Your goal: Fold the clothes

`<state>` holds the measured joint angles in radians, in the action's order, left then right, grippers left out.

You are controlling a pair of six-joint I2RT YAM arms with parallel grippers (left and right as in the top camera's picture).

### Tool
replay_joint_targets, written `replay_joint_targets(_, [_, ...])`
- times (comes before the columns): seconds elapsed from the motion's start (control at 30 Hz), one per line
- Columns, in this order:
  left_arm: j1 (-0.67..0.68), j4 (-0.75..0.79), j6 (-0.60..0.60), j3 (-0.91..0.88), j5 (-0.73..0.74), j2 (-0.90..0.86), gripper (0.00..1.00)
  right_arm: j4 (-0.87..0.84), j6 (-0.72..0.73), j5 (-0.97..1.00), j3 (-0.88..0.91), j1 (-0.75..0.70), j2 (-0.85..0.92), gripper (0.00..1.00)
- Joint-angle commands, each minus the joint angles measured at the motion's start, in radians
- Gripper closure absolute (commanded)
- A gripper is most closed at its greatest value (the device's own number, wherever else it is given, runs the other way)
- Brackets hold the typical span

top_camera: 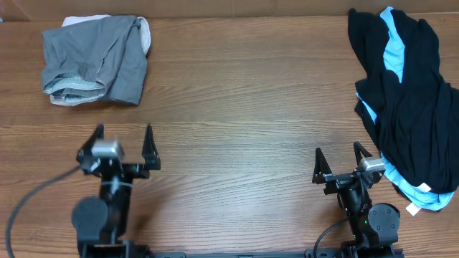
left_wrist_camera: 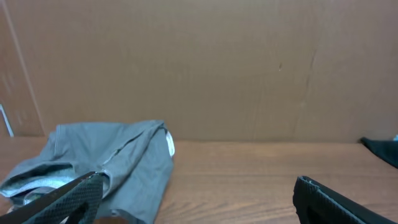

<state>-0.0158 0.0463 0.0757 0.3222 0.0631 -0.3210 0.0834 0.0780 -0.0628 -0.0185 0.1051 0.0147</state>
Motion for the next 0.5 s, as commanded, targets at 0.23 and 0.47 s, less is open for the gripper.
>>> replay_joint_targets(0.23, [-0.006,0.015,0.018,-0.229,-0.045,0.254,0.00,-0.005,0.000,0.010,0.010,-0.003,-0.012,0.00])
replay_joint_targets(0.47, [-0.007,0.020,0.027,-0.304,-0.053,0.319,0.00,-0.005,0.000,0.010,0.010,-0.003,-0.012,0.00])
